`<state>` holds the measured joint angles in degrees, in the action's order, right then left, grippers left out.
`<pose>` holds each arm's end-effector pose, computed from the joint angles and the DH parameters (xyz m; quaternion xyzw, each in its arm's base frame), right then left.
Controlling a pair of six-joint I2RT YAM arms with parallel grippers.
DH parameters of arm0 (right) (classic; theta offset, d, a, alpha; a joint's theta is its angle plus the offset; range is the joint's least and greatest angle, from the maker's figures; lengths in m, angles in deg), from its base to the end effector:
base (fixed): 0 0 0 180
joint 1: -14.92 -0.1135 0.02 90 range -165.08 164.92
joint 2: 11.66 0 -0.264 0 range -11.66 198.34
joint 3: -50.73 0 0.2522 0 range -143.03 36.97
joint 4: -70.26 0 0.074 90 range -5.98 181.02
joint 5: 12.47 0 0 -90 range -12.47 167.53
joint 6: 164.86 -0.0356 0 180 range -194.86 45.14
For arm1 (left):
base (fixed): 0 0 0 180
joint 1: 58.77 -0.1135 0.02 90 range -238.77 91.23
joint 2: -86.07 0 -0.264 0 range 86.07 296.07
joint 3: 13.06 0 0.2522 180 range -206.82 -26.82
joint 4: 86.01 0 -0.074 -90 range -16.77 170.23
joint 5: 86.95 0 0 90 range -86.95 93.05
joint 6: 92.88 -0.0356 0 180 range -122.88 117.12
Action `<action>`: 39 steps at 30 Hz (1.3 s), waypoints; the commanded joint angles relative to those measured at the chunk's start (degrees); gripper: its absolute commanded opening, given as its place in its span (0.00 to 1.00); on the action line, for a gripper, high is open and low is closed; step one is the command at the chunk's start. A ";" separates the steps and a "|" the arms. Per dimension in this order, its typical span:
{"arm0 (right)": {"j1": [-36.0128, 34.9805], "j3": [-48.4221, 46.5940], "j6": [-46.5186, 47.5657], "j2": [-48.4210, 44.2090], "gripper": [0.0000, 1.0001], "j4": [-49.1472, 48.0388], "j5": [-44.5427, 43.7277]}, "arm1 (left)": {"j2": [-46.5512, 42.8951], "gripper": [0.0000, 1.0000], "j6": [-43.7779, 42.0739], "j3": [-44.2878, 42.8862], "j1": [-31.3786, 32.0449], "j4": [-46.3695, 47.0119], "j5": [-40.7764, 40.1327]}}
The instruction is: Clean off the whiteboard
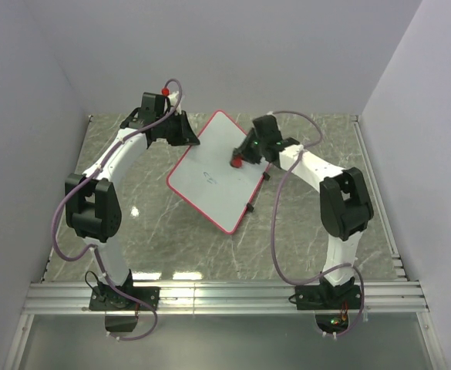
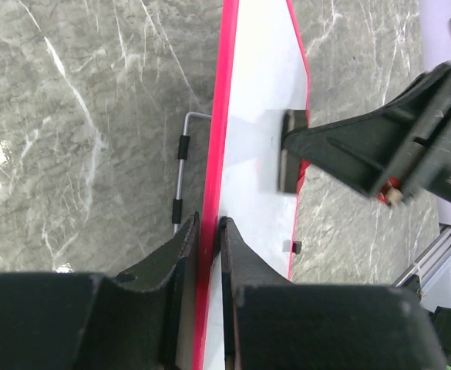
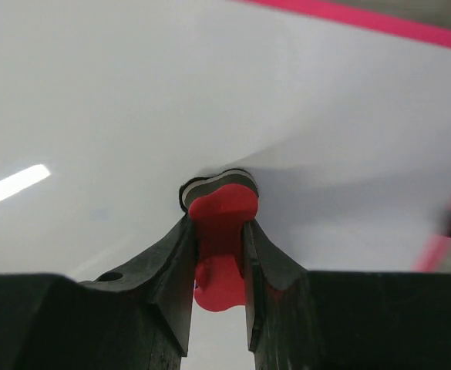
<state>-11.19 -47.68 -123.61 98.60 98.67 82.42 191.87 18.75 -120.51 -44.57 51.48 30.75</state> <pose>0.3954 0.1972 0.2386 0.1603 0.8923 0.2861 0.3101 0.4068 -0.1200 0.3058 0.0421 0.8876 -0.3313 0.3172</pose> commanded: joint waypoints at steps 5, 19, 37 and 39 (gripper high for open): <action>3.61 14.33 4.28 -1.45 0.00 1.78 -3.92 | -0.59 0.00 -0.97 -2.20 2.15 -1.39 0.86; 0.97 -19.66 -1.51 8.21 0.00 10.12 0.91 | 0.37 0.00 -1.68 -3.16 3.38 -2.27 -0.37; -1.58 4.20 -4.25 -0.39 0.00 2.49 0.13 | 0.99 0.00 -1.06 -5.19 3.82 -2.10 -0.28; -1.31 9.92 -3.29 -1.80 0.00 1.61 -0.31 | 0.81 0.00 -1.06 -5.01 3.82 -2.10 -0.28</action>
<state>-11.83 -45.12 -129.20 96.80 97.16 82.81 192.20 17.74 -123.61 -42.89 48.51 28.72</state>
